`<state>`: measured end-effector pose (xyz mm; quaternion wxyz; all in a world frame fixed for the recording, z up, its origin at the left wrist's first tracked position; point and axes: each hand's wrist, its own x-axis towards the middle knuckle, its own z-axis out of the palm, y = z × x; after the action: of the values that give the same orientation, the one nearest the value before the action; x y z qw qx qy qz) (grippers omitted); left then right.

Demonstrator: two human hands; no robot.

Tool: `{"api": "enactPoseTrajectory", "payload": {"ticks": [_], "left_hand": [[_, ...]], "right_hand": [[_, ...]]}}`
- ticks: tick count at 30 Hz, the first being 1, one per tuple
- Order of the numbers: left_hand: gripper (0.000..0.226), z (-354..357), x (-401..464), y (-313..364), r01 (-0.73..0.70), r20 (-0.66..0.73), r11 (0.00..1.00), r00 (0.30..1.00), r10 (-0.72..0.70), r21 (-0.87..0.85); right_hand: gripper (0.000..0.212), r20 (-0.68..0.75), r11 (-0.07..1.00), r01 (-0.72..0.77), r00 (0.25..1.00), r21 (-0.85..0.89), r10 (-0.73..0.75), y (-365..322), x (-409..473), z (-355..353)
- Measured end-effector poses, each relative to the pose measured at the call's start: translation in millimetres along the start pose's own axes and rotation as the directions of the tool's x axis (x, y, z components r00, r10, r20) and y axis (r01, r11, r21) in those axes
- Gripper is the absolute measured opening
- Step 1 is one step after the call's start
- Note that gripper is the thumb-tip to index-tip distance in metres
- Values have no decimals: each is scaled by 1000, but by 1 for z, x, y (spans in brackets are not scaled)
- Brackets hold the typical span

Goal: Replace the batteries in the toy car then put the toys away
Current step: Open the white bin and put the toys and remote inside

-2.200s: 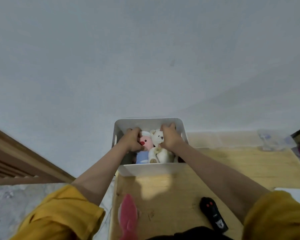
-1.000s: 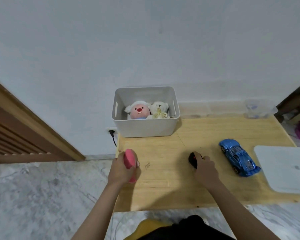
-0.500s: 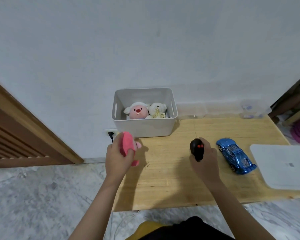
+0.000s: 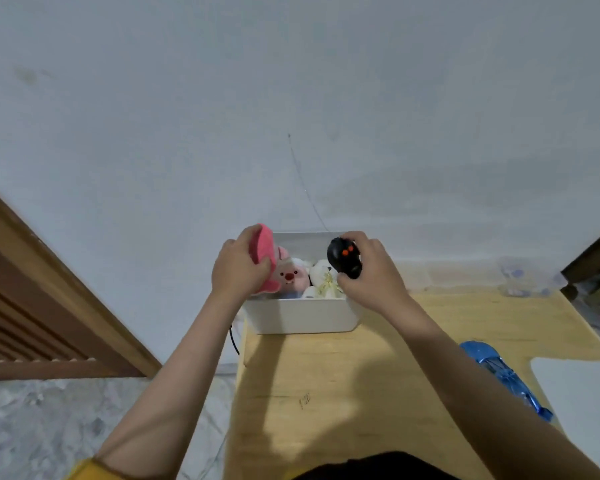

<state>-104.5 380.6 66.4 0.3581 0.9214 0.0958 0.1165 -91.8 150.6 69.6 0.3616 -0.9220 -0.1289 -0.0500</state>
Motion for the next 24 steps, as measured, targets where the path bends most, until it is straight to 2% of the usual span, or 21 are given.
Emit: {"api": "enactPoseTrajectory", "payload": {"ticks": [3, 5, 9, 14, 18, 24], "left_hand": [[58, 12, 23, -10, -5, 147, 993, 989, -12, 115], [57, 20, 33, -13, -26, 244, 982, 969, -21, 189], [48, 39, 44, -25, -41, 378, 955, 923, -76, 293], [40, 56, 51, -39, -62, 402, 924, 910, -103, 377], [25, 66, 55, -41, -35, 397, 923, 909, -130, 384], [32, 79, 53, -47, 8, 412, 908, 889, -198, 418]], "right_hand": [[56, 143, 994, 7, 990, -107, 9, 8, 30, 16], [51, 236, 983, -24, 969, -183, 68, 16, 43, 29], [32, 392, 944, -48, 902, -327, 182, 31, 56, 48], [30, 416, 950, -37, 893, -311, 171, 43, 64, 61], [34, 511, 952, -2, 843, -307, 167, 50, 68, 72], [36, 566, 939, -46, 787, -341, 244, 49, 78, 76]]}}
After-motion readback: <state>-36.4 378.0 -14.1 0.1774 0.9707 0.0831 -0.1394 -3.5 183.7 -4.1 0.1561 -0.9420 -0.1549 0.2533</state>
